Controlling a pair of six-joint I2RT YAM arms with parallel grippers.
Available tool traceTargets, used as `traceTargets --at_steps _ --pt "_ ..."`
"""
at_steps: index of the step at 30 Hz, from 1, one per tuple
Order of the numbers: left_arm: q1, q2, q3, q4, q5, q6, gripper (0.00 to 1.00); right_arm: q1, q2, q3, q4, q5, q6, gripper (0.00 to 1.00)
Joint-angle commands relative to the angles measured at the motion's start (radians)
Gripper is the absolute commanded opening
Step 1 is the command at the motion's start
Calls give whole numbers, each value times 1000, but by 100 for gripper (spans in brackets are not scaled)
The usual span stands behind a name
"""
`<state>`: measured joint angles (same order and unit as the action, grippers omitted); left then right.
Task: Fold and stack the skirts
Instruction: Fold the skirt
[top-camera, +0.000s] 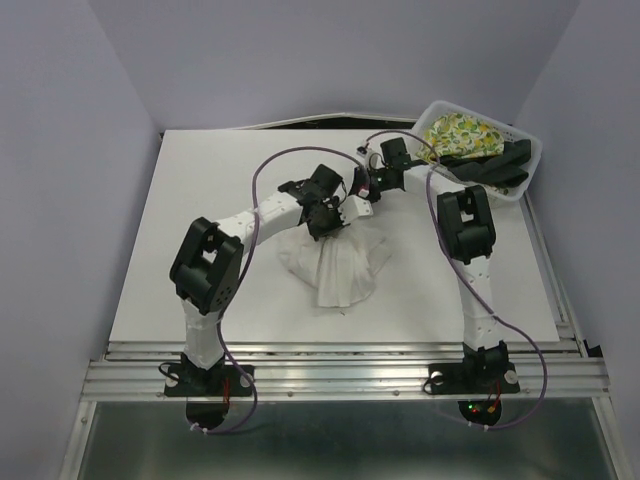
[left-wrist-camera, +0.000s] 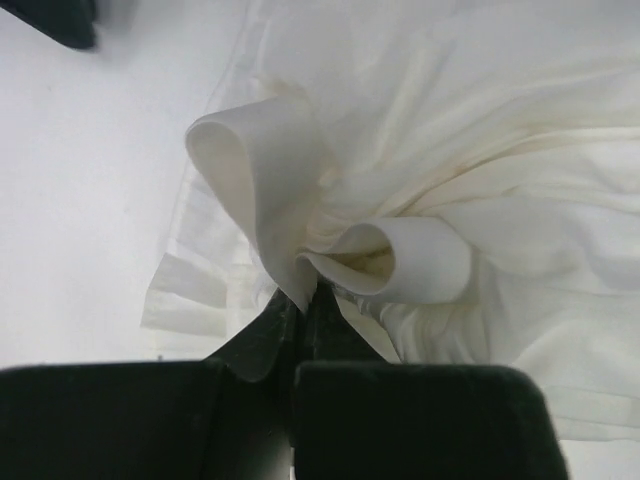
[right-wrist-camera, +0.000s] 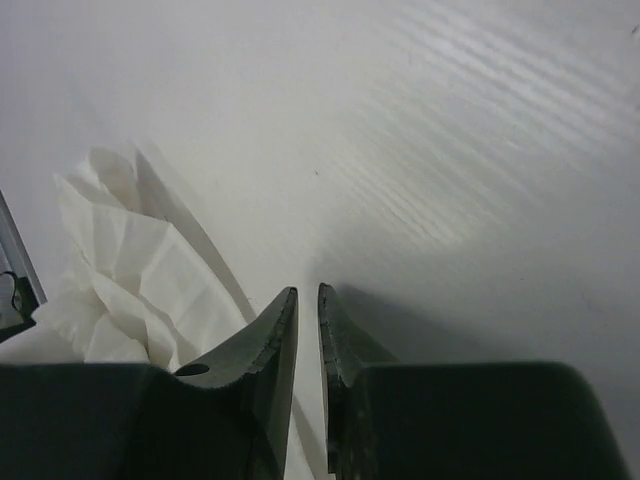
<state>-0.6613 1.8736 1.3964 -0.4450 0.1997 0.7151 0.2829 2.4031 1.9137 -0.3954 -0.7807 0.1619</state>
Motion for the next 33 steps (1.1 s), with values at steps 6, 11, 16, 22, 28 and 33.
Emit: traceTargets --at_steps 6,11,16,22,28,33 --pt "11 258 315 -268 46 93 8 -10 -38 -38 -33 -11 30 20" --pt "38 354 469 -333 52 112 21 -79 -133 -94 -25 43 45 24" --pt "60 306 594 -330 29 80 67 -99 -238 -171 -28 86 15 27" --pt "81 159 668 -314 -17 -55 93 -110 -410 -216 -30 117 -5 27" --pt "147 -39 466 -201 90 -253 83 -110 -561 -269 -25 -75 62 28" --pt "190 -183 169 -66 335 -432 59 -27 -676 -448 -11 -212 30 28"
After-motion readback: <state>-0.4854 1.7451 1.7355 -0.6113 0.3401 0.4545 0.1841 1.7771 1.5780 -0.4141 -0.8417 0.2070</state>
